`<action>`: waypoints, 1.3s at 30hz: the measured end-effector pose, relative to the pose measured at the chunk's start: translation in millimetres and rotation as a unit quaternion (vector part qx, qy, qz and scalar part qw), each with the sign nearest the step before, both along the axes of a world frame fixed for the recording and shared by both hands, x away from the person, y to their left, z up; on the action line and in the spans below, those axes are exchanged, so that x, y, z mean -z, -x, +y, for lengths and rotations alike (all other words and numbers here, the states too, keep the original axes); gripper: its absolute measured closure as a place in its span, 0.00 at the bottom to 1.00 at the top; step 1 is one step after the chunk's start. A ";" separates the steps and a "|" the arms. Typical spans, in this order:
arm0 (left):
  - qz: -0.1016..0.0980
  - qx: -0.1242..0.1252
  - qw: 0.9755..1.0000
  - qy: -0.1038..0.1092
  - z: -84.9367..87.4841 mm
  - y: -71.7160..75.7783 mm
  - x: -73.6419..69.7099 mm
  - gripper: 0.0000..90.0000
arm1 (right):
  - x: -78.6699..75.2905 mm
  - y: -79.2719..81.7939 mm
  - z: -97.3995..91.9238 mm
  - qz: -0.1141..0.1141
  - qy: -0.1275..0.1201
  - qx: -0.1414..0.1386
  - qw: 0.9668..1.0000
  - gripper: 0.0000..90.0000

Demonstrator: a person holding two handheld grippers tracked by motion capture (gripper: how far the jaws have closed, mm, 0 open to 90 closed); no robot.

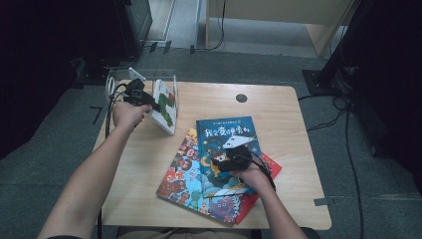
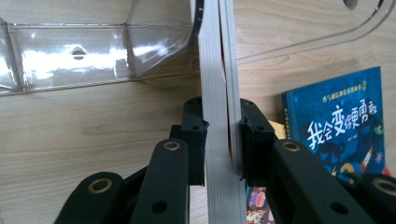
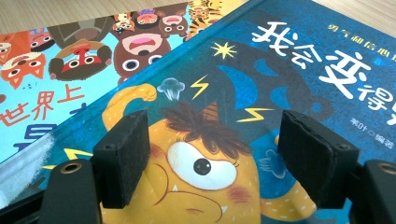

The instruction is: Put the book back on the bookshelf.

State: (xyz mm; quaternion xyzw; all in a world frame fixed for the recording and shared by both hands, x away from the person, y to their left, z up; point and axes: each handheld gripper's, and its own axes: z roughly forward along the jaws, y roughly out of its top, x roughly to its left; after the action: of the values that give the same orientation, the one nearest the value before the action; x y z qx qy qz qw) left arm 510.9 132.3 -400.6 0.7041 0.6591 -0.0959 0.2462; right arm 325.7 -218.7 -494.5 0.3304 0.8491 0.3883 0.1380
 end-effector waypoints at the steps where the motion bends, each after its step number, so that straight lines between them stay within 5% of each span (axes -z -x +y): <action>1: -0.001 -0.003 1.000 0.000 0.7 0.0 -0.7 0.85 | 0.0 0.0 0.0 0.000 0.000 0.000 1.000 0.28; 11: -0.011 -0.013 1.000 -0.005 3.3 1.8 -9.5 0.86 | 0.0 0.1 0.0 0.000 0.000 -0.001 1.000 0.28; 19: -0.038 -0.022 0.999 -0.002 7.7 -0.1 -22.2 0.86 | 0.0 0.1 0.1 0.000 0.000 0.000 1.000 0.28; 25: -0.058 -0.041 0.997 0.006 4.2 -4.6 -16.9 0.86 | 0.0 0.2 0.0 0.000 -0.001 -0.001 1.000 0.29; 39: -0.059 -0.050 0.997 -0.011 -3.5 -3.3 -14.7 0.86 | 0.0 0.2 0.1 0.000 -0.001 -0.002 1.000 0.29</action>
State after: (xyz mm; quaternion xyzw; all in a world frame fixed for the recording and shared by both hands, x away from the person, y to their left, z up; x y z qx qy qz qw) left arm 514.2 128.8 -386.0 0.6774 0.6789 -0.0349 0.2813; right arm 325.5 -218.6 -494.5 0.3288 0.8496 0.3890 0.1371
